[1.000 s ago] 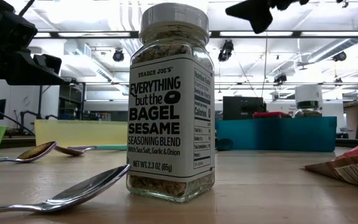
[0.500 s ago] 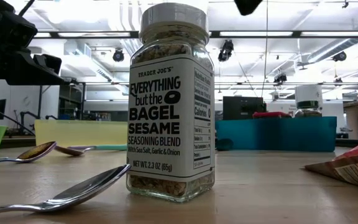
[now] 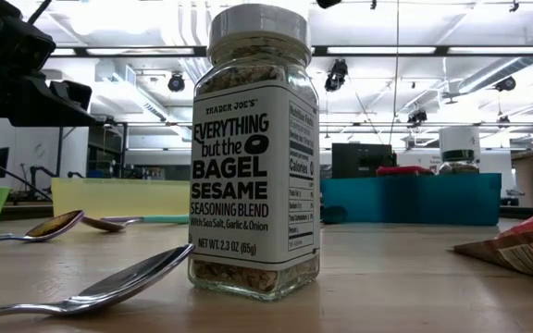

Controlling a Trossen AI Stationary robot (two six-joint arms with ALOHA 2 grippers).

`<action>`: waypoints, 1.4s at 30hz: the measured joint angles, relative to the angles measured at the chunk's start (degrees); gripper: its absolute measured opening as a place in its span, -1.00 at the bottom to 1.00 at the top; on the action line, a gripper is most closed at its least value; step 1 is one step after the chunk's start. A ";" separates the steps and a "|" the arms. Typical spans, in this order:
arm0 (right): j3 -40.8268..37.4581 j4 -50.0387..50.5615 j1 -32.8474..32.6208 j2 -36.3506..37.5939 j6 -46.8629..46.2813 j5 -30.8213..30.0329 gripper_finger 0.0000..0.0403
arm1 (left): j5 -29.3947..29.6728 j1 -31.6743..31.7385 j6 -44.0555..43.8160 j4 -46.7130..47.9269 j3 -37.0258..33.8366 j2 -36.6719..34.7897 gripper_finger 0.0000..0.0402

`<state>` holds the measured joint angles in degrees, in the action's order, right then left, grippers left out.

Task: Pick & Place Food Item
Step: Put the white seasoning bottle into the blue bin

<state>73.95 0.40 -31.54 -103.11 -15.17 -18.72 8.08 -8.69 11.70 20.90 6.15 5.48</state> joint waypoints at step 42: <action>0.07 2.95 -11.97 -3.80 -6.79 -17.67 0.31 | 0.00 0.01 0.00 -0.01 -0.02 0.00 -1.00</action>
<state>74.02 3.35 -43.51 -106.91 -21.96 -36.39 8.08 -8.68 11.70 20.88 6.14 5.48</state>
